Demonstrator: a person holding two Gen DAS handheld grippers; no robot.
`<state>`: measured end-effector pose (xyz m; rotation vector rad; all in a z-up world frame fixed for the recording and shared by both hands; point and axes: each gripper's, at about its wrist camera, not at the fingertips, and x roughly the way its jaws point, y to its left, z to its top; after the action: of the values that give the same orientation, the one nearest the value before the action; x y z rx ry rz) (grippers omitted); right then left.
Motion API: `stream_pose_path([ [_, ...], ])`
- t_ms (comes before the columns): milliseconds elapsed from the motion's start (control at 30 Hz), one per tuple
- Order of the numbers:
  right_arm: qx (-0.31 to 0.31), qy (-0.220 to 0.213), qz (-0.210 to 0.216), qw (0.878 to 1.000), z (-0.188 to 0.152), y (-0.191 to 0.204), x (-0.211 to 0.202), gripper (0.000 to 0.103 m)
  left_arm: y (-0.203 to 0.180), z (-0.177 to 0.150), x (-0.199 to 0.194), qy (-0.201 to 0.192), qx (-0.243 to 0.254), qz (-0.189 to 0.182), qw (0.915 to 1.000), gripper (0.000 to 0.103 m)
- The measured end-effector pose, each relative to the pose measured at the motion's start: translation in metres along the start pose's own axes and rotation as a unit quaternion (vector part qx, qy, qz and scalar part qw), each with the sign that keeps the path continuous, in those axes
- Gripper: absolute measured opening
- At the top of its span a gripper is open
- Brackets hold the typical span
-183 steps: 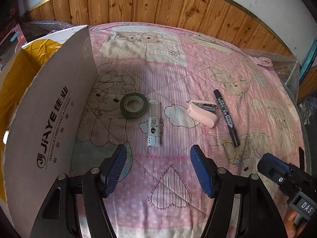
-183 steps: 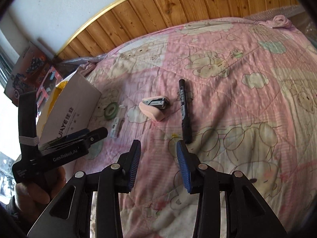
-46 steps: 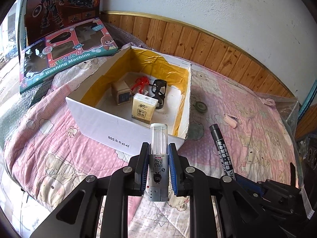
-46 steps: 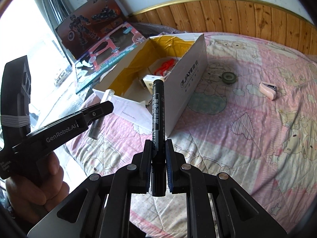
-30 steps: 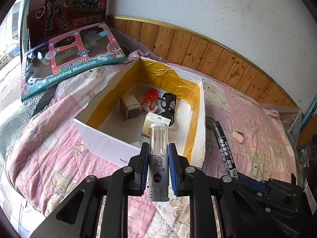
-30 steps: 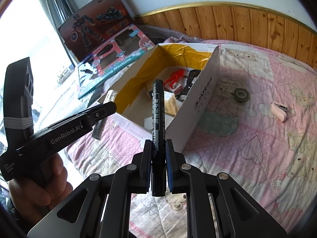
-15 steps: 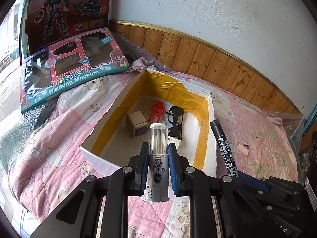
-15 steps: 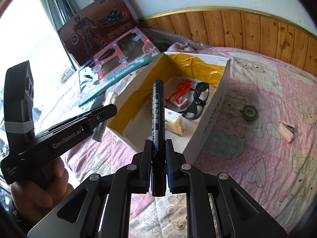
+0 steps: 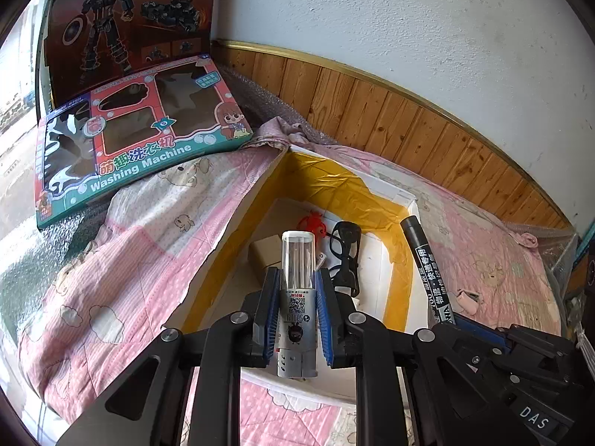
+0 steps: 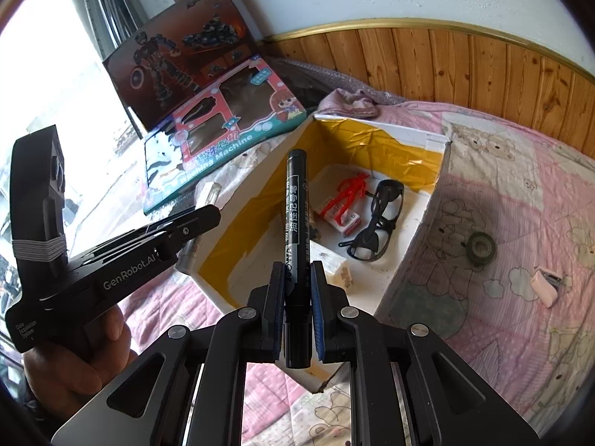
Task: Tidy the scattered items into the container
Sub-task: 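Carry the glue tube over the box with the left tool while the right tool carries the marker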
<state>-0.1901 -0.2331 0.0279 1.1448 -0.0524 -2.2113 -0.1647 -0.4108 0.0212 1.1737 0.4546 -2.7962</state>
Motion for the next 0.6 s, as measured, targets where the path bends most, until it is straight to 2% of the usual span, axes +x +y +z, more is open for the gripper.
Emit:
stream_pose_path([
  [267, 0.007, 0.007, -0.003, 1.0, 0.024, -0.008, 0.021, 0.013, 0.002, 0.01, 0.025, 0.017, 0.002, 0.001, 0.9999, 0.02],
  [600, 0.001, 0.031, -0.012, 0.999, 0.058, -0.016, 0.056, 0.013, 0.005, -0.001, 0.055, 0.066, 0.005, -0.01, 0.9978, 0.02],
])
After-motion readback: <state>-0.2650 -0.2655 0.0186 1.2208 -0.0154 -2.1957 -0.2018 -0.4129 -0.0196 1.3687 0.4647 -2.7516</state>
